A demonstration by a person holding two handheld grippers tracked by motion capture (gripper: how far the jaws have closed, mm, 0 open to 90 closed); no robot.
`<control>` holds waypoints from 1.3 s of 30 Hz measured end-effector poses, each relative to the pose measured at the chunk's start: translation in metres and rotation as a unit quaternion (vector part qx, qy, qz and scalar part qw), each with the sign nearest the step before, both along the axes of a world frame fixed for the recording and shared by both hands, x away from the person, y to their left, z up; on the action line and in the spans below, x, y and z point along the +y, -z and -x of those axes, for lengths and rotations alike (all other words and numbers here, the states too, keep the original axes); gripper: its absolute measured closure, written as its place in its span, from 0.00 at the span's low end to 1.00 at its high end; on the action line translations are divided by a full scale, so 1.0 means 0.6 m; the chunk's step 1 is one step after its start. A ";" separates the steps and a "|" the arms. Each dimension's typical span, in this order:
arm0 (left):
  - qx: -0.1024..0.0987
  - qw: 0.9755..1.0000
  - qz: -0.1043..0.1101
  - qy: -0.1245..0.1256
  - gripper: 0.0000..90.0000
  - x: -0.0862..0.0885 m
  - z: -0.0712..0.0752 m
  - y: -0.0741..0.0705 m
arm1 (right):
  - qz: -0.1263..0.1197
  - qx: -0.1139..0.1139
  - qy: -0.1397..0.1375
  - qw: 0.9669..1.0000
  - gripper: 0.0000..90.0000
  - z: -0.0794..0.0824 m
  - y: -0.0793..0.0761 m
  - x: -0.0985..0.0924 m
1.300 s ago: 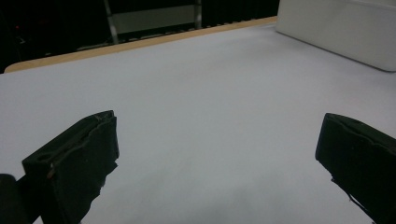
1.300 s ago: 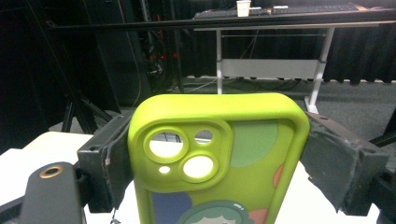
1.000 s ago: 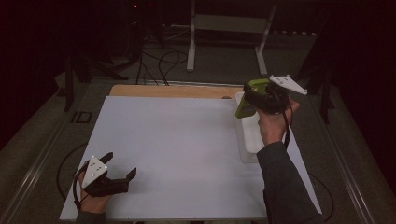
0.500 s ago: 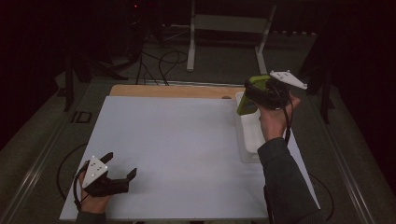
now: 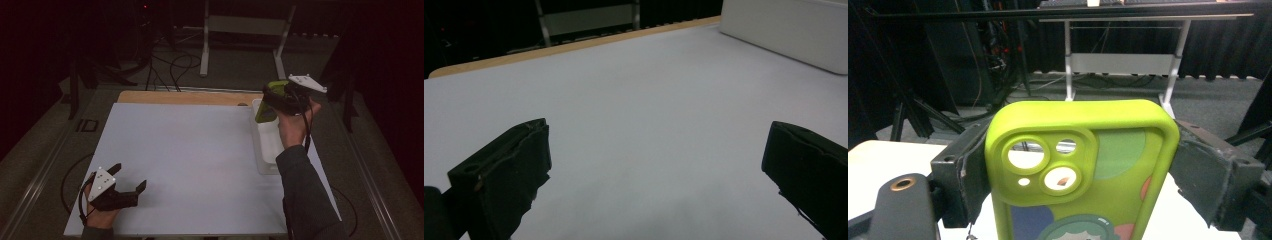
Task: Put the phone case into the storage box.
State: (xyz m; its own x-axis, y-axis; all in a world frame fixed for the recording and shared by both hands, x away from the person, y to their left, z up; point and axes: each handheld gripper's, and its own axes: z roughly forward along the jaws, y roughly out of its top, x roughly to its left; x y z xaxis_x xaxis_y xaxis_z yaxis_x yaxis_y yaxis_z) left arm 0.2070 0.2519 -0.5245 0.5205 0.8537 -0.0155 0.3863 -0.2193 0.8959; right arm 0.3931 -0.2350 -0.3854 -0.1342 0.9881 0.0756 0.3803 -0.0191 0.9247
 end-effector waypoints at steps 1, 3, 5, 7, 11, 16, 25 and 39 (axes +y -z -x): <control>0.000 1.000 0.000 0.000 0.00 0.000 0.000 0.000 | 0.001 0.000 0.002 1.000 0.18 -0.001 0.001 0.000; 0.000 1.000 0.000 0.001 0.00 0.000 0.000 0.000 | 0.003 0.003 0.003 1.000 0.18 -0.004 0.002 -0.001; 0.000 1.000 0.000 0.001 0.00 -0.001 0.000 0.000 | 0.004 0.004 0.005 1.000 0.18 -0.006 0.003 -0.002; 0.000 1.000 0.000 0.001 0.00 -0.001 0.000 0.001 | 0.006 0.005 0.007 1.000 0.18 -0.008 0.003 -0.003; 0.001 1.000 -0.002 0.001 0.00 -0.002 0.000 0.001 | 0.005 0.008 0.012 1.000 0.18 -0.014 0.007 -0.007; 0.000 1.000 -0.003 0.001 0.00 -0.002 -0.001 0.001 | 0.007 0.011 0.016 1.000 0.18 -0.020 0.011 -0.010; 0.001 1.000 -0.001 0.002 0.00 -0.003 -0.001 0.002 | 0.014 0.017 0.019 1.000 0.18 -0.029 0.018 -0.011; 0.001 1.000 0.000 0.002 0.00 -0.002 -0.001 0.001 | 0.018 0.023 0.030 0.999 0.18 -0.046 0.028 -0.011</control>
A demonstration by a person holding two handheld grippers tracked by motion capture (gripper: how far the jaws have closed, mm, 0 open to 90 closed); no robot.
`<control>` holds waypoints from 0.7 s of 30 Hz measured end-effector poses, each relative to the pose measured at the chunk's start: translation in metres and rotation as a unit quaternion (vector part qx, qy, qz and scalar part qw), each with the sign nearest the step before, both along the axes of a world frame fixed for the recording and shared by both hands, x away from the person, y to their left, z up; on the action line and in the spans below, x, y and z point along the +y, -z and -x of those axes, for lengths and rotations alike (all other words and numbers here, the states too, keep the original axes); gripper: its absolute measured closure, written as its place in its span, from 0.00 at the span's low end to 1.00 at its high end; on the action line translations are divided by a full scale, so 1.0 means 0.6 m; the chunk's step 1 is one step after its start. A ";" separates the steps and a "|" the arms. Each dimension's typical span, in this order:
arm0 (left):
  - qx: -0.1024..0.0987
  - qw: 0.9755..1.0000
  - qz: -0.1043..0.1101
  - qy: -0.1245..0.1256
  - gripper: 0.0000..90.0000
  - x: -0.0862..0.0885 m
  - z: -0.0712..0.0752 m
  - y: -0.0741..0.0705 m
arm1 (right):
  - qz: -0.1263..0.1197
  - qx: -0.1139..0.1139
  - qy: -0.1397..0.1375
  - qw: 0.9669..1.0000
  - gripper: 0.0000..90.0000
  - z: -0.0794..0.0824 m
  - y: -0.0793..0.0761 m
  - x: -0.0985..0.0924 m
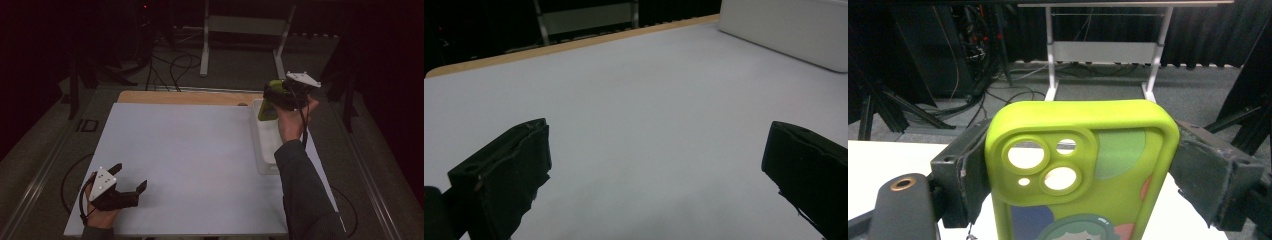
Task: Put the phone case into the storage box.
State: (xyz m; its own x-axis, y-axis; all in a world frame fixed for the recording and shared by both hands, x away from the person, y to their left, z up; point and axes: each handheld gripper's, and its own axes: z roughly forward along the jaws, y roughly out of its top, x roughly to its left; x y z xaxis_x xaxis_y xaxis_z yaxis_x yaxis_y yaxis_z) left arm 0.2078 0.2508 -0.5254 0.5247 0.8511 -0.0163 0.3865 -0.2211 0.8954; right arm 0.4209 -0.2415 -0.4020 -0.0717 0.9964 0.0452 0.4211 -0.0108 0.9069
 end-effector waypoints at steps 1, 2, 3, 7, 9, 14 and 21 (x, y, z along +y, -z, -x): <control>0.000 1.000 0.000 0.000 0.00 0.000 0.000 0.000 | -0.001 0.001 0.003 1.000 0.18 -0.002 0.001 0.000; 0.000 1.000 -0.001 -0.001 0.00 0.000 0.000 0.000 | -0.001 0.001 0.003 1.000 0.18 -0.002 0.001 0.000; 0.000 1.000 -0.001 -0.001 0.00 0.000 -0.001 0.000 | -0.001 0.002 0.004 1.000 0.18 -0.006 0.004 -0.001; 0.002 1.000 -0.003 0.001 0.00 -0.001 -0.001 0.001 | 0.000 0.004 0.004 1.000 0.18 -0.009 0.007 0.002; 0.001 1.000 -0.008 0.002 0.00 -0.003 -0.001 0.002 | 0.001 0.003 0.005 1.000 0.18 -0.010 0.009 0.003; 0.001 1.000 -0.009 0.003 0.00 -0.004 -0.001 0.002 | 0.004 0.004 0.006 1.000 0.18 -0.015 0.012 0.005; 0.001 1.000 -0.008 0.005 0.00 -0.004 -0.002 0.003 | 0.007 0.002 0.009 1.000 0.18 -0.023 0.007 0.006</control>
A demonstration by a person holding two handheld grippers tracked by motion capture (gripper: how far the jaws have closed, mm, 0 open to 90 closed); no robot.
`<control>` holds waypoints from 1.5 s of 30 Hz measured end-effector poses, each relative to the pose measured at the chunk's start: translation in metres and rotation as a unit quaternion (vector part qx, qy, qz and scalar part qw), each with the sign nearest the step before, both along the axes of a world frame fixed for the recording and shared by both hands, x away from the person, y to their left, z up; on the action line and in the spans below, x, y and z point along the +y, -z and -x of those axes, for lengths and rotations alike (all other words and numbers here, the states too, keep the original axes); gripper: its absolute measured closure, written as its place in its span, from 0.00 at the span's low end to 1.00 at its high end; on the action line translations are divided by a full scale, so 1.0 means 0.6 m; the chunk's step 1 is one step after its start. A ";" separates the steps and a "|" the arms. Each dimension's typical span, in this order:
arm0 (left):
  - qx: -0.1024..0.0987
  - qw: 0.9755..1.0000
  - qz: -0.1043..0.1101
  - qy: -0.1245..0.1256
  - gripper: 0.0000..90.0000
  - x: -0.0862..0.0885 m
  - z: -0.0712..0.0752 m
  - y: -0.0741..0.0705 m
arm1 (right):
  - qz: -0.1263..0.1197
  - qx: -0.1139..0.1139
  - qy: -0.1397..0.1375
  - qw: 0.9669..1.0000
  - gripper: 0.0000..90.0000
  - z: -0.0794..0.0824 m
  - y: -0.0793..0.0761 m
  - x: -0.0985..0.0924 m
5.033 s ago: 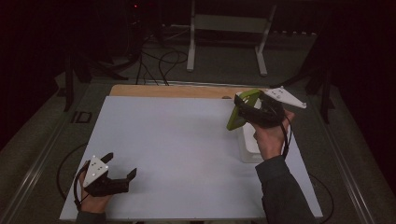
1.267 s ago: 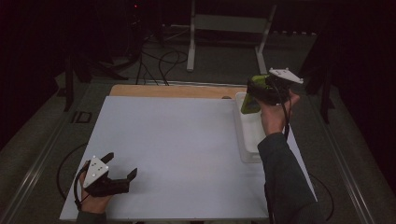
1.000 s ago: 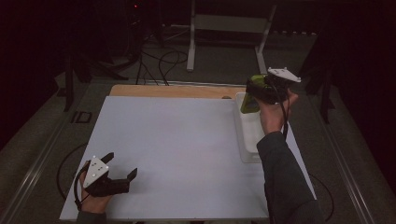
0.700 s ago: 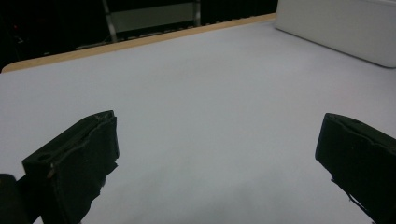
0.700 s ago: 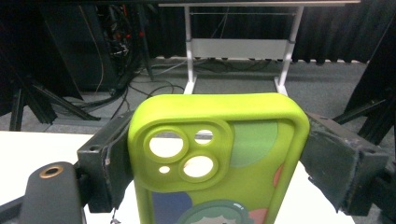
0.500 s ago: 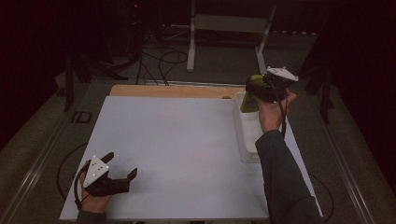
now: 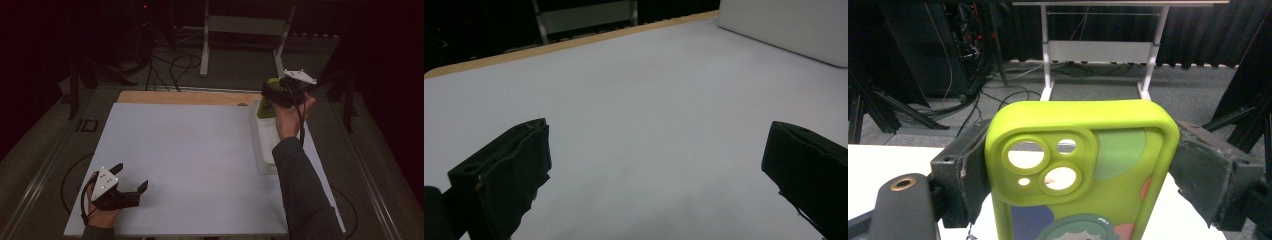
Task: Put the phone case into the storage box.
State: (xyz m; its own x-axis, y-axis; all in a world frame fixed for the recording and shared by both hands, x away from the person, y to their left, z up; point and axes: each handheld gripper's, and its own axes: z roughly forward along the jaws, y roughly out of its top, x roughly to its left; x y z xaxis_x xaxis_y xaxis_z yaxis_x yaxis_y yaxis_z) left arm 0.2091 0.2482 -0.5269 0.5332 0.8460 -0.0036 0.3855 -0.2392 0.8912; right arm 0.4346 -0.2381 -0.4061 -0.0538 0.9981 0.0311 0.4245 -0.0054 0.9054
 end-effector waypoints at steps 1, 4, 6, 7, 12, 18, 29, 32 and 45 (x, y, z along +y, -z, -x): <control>0.000 1.000 0.000 0.000 0.00 0.000 0.000 0.000 | 0.002 -0.001 0.000 1.000 0.18 -0.002 -0.002 0.000; 0.001 1.000 -0.001 0.001 0.00 -0.001 -0.001 0.000 | 0.003 -0.002 0.002 1.000 0.18 -0.005 -0.004 0.000; 0.001 1.000 -0.002 0.001 0.00 -0.001 -0.001 0.001 | 0.003 -0.002 0.003 1.000 0.18 -0.007 -0.005 0.000; 0.000 1.000 -0.002 0.001 0.00 -0.001 -0.001 0.001 | 0.004 -0.002 0.003 1.000 0.18 -0.008 -0.005 -0.001; 0.000 1.000 0.001 0.000 0.00 0.000 -0.001 0.000 | 0.004 -0.001 0.007 1.000 0.18 -0.012 -0.001 -0.001; 0.001 1.000 0.000 0.001 0.00 -0.001 -0.001 0.001 | 0.002 0.001 0.010 1.000 0.18 -0.016 0.001 -0.004; 0.000 1.000 0.002 0.001 0.00 0.000 -0.001 0.001 | 0.000 0.002 0.016 1.000 0.18 -0.022 0.001 -0.008; 0.000 1.000 0.002 0.001 0.00 -0.001 -0.001 0.001 | -0.003 0.003 0.017 1.000 0.18 -0.024 0.003 -0.010; 0.000 1.000 0.001 0.003 0.00 -0.001 0.000 0.001 | -0.006 0.005 0.017 1.000 0.18 -0.033 0.013 -0.007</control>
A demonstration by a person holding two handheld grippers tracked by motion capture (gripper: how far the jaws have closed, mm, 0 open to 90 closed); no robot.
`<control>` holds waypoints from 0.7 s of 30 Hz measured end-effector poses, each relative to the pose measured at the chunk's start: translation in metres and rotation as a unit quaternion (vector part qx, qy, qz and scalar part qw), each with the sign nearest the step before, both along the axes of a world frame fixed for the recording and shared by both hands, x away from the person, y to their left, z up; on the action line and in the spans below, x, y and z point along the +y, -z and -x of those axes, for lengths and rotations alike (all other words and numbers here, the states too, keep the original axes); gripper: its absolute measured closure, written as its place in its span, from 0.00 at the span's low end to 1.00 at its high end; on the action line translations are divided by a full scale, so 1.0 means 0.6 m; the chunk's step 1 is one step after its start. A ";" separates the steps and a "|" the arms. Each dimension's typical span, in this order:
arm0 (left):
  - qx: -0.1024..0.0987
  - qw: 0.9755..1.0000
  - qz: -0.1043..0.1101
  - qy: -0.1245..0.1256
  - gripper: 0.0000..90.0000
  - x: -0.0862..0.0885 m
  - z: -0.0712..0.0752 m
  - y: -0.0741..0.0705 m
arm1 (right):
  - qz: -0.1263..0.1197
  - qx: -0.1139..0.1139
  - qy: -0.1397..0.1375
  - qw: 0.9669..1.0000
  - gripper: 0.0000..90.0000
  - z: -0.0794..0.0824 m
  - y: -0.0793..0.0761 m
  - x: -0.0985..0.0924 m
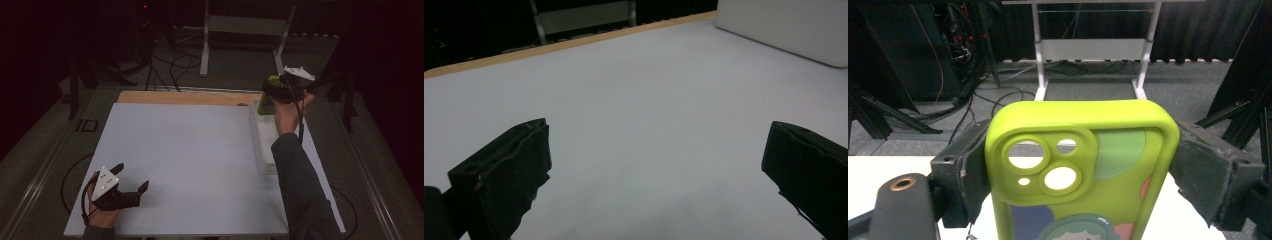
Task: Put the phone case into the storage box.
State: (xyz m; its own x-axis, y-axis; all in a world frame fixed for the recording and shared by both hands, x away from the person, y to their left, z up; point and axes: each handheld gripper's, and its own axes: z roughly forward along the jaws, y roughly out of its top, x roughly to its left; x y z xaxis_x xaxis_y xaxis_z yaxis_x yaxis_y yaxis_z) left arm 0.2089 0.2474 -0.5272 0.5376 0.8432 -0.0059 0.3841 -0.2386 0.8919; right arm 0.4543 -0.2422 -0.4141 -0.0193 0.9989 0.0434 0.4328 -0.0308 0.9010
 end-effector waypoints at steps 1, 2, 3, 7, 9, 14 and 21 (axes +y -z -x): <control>0.000 1.000 0.001 0.000 0.00 0.000 0.000 0.000 | 0.001 0.000 0.001 1.000 0.18 -0.001 0.001 0.000; 0.000 1.000 0.001 -0.001 0.00 0.000 0.000 0.000 | 0.001 0.002 0.001 1.000 0.18 -0.002 0.003 0.000; 0.000 1.000 0.002 -0.001 0.00 0.001 0.000 0.000 | 0.003 0.003 0.001 1.000 0.18 -0.004 0.004 0.000; 0.000 1.000 0.001 0.000 0.00 0.001 0.000 0.000 | 0.001 0.006 0.005 1.000 0.18 -0.009 0.009 -0.003; 0.000 1.000 0.002 -0.001 0.00 0.001 0.000 0.000 | 0.002 0.009 0.007 1.000 0.18 -0.011 0.011 -0.005; 0.000 1.000 0.003 -0.001 0.00 0.001 0.000 0.000 | -0.001 0.014 0.011 1.000 0.18 -0.016 0.017 -0.007; -0.001 1.000 0.004 -0.001 0.00 0.001 0.001 -0.001 | -0.003 0.015 0.013 1.000 0.18 -0.020 0.018 -0.007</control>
State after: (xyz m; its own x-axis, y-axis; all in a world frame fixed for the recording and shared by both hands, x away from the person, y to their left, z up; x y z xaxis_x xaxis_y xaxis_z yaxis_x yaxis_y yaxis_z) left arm 0.2085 0.2479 -0.5268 0.5351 0.8447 -0.0107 0.3828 -0.2312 0.8945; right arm 0.4666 -0.2466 -0.4250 0.0083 0.9988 0.0486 0.4589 -0.0470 0.8873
